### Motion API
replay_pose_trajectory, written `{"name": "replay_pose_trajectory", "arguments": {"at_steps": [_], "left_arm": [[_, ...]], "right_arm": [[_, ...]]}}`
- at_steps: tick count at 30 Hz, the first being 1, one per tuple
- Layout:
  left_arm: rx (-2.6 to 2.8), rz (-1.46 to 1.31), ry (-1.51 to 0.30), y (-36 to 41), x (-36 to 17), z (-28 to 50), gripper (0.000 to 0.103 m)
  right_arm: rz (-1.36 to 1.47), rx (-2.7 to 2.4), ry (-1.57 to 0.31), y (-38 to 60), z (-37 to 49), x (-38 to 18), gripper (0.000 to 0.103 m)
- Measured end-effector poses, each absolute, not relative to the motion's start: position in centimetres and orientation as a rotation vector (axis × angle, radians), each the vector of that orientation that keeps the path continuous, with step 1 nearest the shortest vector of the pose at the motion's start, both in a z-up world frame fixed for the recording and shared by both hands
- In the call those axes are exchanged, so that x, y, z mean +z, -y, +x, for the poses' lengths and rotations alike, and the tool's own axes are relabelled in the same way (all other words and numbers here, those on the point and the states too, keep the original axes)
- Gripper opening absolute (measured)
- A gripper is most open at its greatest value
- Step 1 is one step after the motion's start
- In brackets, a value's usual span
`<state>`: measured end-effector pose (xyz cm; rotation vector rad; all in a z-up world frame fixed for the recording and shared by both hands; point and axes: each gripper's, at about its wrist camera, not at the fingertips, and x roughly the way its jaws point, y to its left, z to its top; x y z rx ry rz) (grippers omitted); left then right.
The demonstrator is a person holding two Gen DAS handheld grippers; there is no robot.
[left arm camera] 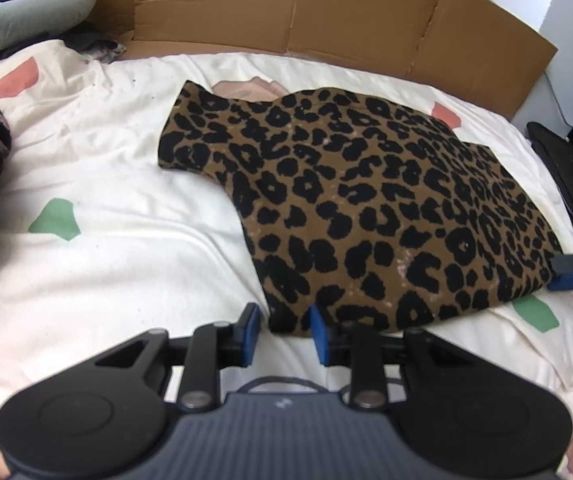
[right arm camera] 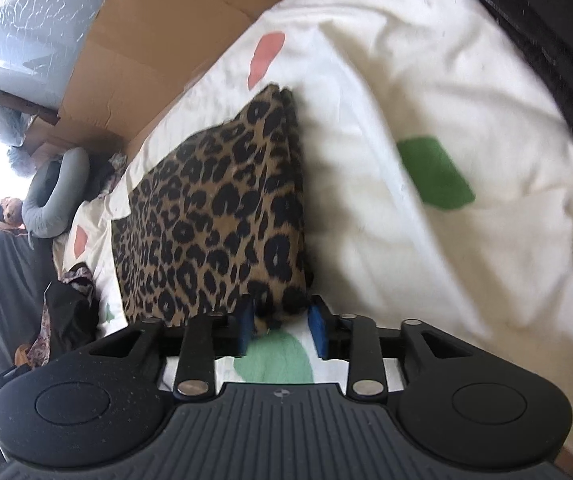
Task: Fold clothes
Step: 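Close the right gripper on the garment edge while the left gripper grasps the hem beside it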
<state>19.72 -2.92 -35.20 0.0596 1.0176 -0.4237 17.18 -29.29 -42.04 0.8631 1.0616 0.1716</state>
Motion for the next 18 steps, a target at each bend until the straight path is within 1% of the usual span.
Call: {"name": "replay_pose_trajectory", "arguments": {"at_steps": [6,15,18], "left_arm": [[-0.426,0.044,-1.015,2.8,-35.3,19.8,0.03],[-0.411,-0.034,-1.023,2.4,-35.6,19.5,0.029],[-0.404,-0.035,-1.02,2.6,-35.6,19.5,0.025]], "right_arm": [[0.906,0.215,-1.086,27.6,17.5,-43.3,0.034],[0.964,0.174,-1.045,28.0,17.8,-43.7,0.035],[0.983,0.16,-1.031,28.2,17.9,-43.8,0.035]]}}
